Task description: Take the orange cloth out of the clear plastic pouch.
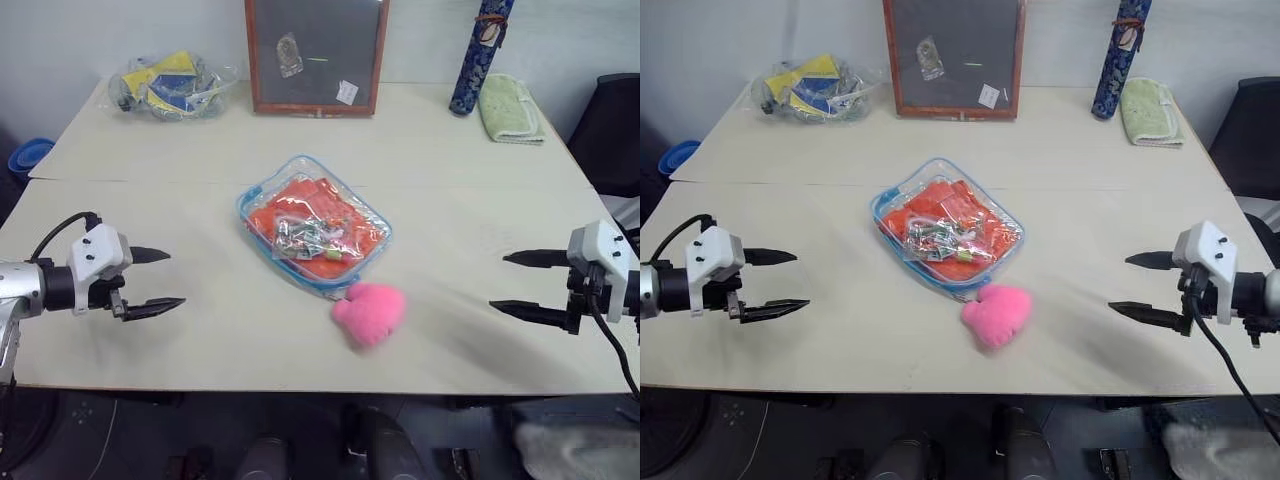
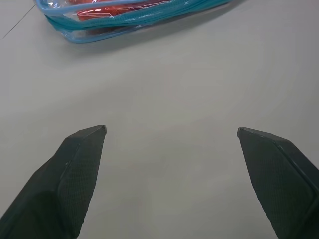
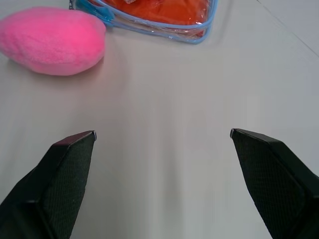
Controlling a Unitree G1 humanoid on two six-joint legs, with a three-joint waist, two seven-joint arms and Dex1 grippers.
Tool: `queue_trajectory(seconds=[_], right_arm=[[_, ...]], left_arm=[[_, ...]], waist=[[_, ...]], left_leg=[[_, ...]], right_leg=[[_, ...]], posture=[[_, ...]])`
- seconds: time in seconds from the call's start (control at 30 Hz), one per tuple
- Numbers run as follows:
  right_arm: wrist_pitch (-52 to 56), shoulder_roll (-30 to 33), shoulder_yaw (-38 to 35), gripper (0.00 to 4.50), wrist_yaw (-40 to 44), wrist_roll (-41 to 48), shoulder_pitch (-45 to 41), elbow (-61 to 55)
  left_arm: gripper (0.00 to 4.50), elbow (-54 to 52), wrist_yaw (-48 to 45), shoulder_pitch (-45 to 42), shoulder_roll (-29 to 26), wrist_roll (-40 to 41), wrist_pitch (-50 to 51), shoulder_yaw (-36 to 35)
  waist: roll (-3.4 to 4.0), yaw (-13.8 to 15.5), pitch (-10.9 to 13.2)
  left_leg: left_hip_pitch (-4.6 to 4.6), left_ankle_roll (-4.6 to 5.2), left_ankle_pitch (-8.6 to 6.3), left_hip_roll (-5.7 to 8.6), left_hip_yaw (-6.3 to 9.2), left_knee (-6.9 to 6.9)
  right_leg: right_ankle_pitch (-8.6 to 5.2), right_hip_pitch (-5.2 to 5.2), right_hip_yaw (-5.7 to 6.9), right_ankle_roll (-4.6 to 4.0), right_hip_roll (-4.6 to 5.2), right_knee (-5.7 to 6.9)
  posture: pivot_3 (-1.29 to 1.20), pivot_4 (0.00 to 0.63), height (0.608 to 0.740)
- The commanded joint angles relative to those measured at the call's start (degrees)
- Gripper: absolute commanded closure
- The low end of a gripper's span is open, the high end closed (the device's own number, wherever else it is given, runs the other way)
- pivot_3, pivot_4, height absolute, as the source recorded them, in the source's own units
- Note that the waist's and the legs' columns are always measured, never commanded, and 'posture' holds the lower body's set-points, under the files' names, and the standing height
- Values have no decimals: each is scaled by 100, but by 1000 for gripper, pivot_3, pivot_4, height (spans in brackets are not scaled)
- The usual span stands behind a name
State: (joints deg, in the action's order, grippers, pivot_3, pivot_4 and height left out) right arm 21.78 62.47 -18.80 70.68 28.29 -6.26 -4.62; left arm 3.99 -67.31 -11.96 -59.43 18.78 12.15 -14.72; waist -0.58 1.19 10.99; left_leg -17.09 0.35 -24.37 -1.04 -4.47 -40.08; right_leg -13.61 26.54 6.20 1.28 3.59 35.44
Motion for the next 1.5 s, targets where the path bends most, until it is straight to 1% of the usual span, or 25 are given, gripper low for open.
queue_trajectory(seconds=[0.03,0.17,0.33,0.53,0.9,0.97,1.03,1.1,1.17,1.23,1.33,1.5], right_arm=[[84,0,-337,0,-69,125,48,-220],[141,38,-393,0,-78,138,85,-274],[179,21,-268,0,-223,11,-50,-275],[230,-46,-316,0,-300,39,81,-389],[513,-91,-306,0,-429,232,-64,-477],[549,-174,-297,0,-533,299,-108,-607],[698,-322,-302,0,-707,473,-136,-938],[883,-486,-276,0,-948,624,-165,-1334],[1134,-760,-182,0,-1383,824,-211,-1915],[1359,-1036,-5,0,-1823,969,-237,-2513],[1605,-1306,258,0,-2254,1111,-280,-3091],[1855,-1654,677,0,-2825,1172,-478,-3461]], left_arm=[[32,-36,-6,-86,-30,24,-32,-42],[32,-2,83,-179,42,-16,-37,38],[32,32,183,-257,63,-86,8,131],[32,6,216,-250,85,-134,-13,228],[32,-108,226,-466,262,107,298,187],[32,-412,264,-655,457,383,620,265],[32,-709,235,-942,658,510,794,489],[32,-821,218,-1275,821,471,835,739],[32,-714,249,-1854,1096,355,848,1097],[32,-376,208,-2501,1386,41,656,1543],[32,313,134,-3270,1776,-419,230,2051],[32,1505,-46,-4125,2432,-1110,-710,2733]], waist=[[0,1,0],[1,2,0],[1,-9,0],[1,-1,0],[0,-3,0],[0,1,0],[0,21,0],[0,33,0],[-1,40,0],[-1,34,0],[-1,31,-1],[-1,5,0]], left_leg=[[0,0,0,0,0,0],[0,0,0,0,-1,0],[1,-1,1,0,-2,-1],[1,-2,1,0,-2,-1],[1,-2,1,1,-4,-2],[1,-2,2,1,-4,-2],[-1,-3,2,1,-4,-7],[-3,-4,3,5,-2,-11],[-4,-5,3,7,-1,-12],[-6,-10,6,9,3,-19],[-7,-13,8,14,2,-21],[-6,-12,9,19,-9,-21]], right_leg=[[0,0,0,0,0,0],[0,0,0,0,0,0],[0,0,-2,0,-1,5],[0,1,-2,0,-1,4],[0,1,-3,0,-2,9],[0,1,-3,0,-2,10],[0,0,-3,1,-2,15],[2,-2,-2,3,1,21],[3,-4,-2,5,1,21],[4,-6,1,5,-2,23],[4,-6,0,6,-5,29],[4,-7,-6,6,-11,34]], posture=[[0,150,740],[0,150,740],[0,150,740],[0,150,740],[0,150,740],[0,150,740],[0,150,740],[0,150,740],[0,150,740],[0,150,740],[0,150,740],[0,150,740]])
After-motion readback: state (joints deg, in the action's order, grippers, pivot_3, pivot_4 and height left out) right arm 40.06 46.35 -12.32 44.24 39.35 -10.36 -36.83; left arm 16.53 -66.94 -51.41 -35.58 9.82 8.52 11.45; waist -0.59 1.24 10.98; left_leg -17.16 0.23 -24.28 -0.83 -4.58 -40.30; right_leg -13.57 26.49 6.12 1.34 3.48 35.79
